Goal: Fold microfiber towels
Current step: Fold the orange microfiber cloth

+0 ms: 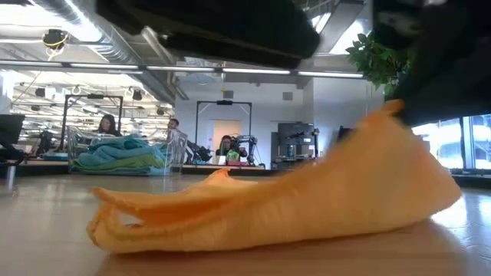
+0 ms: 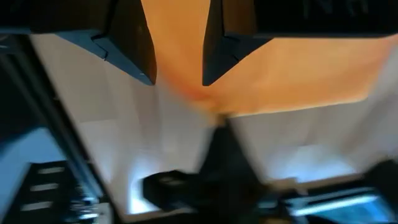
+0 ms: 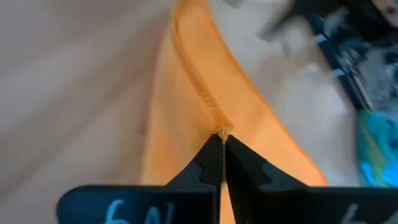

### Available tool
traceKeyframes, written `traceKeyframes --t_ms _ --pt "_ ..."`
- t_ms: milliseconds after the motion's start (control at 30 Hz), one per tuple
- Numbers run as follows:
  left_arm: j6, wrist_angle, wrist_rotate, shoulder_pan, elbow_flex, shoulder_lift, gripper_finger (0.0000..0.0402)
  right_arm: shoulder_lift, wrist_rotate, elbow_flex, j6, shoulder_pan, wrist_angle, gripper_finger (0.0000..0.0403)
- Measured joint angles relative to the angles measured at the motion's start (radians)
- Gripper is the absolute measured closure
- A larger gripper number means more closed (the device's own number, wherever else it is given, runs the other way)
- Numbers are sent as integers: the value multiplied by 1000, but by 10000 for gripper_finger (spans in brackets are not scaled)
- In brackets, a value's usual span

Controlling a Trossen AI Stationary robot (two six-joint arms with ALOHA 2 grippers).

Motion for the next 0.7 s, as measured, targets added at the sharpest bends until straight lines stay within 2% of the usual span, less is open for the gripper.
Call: traceKeyframes --t_ms 67,167,400,467,567,700 --pt "21 23 89 23 0 0 278 0 48 0 -7 -18 -10 391" --pt "23 17 166 53 1 0 278 -7 112 0 -8 -38 -27 397" --pt "21 -123 206 74 1 -3 278 -42 211 0 18 -48 -103 383" --pt "17 -127 217 80 1 -3 278 -42 196 0 35 -52 -113 385" --pt "-7 -131 210 89 1 -6 278 -42 116 -1 75 -56 -151 393" --pt "-34 -127 213 97 2 -19 270 -42 113 -7 95 -61 -174 397"
